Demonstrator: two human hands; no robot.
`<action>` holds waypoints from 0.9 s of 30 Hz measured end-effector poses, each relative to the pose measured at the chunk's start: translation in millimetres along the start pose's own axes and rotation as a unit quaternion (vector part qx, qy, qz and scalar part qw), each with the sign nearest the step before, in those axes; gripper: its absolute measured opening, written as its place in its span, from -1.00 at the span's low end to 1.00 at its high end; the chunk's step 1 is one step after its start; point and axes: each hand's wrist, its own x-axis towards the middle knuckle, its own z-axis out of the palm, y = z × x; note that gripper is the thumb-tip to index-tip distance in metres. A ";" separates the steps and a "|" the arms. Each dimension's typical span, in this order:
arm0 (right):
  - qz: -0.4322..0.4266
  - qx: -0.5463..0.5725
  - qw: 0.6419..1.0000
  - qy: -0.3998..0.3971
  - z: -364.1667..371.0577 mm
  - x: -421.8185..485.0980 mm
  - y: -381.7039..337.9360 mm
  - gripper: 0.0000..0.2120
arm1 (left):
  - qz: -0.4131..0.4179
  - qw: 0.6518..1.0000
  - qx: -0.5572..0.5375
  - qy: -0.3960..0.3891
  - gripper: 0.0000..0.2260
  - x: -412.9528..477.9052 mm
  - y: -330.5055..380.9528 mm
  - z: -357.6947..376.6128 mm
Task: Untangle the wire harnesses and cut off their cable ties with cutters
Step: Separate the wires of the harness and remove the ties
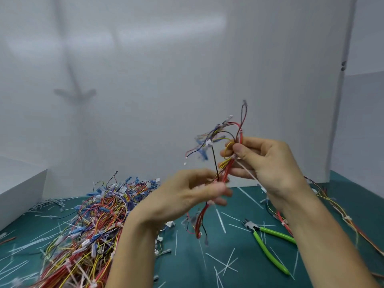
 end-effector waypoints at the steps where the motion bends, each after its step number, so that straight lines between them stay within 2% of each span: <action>1: -0.001 0.010 1.000 0.013 -1.3 1.0 0.0 -0.82 | -0.017 1.000 0.016 -0.019 -0.65 -2.0 -2.5 -2.6; 6: 0.003 0.082 0.994 0.072 -10.7 6.6 -0.8 -0.83 | -0.050 0.998 0.017 -0.034 -0.74 -7.7 -12.1 -12.5; 11: 0.006 0.130 0.988 0.086 -17.9 8.3 -0.4 -0.81 | -0.102 0.991 0.074 -0.048 -0.81 -10.3 -17.2 -19.6; 15: 0.010 0.156 0.984 0.090 -18.9 9.0 -0.1 -0.79 | -0.091 0.994 0.046 0.051 -0.87 -4.7 -18.6 -17.7; 20: 0.028 0.195 0.977 0.085 -19.1 10.3 2.6 -0.80 | -0.004 0.979 -0.035 0.202 -0.88 -2.2 -13.1 -18.5; 24: 0.043 0.227 0.970 0.073 -12.8 10.8 4.8 -0.81 | 0.044 0.962 -0.092 0.255 -0.89 -0.3 -7.2 -16.5; 27: 0.053 0.245 0.966 0.065 -10.2 10.9 5.7 -0.81 | 0.064 0.954 -0.126 0.265 -0.90 -2.1 -3.5 -16.5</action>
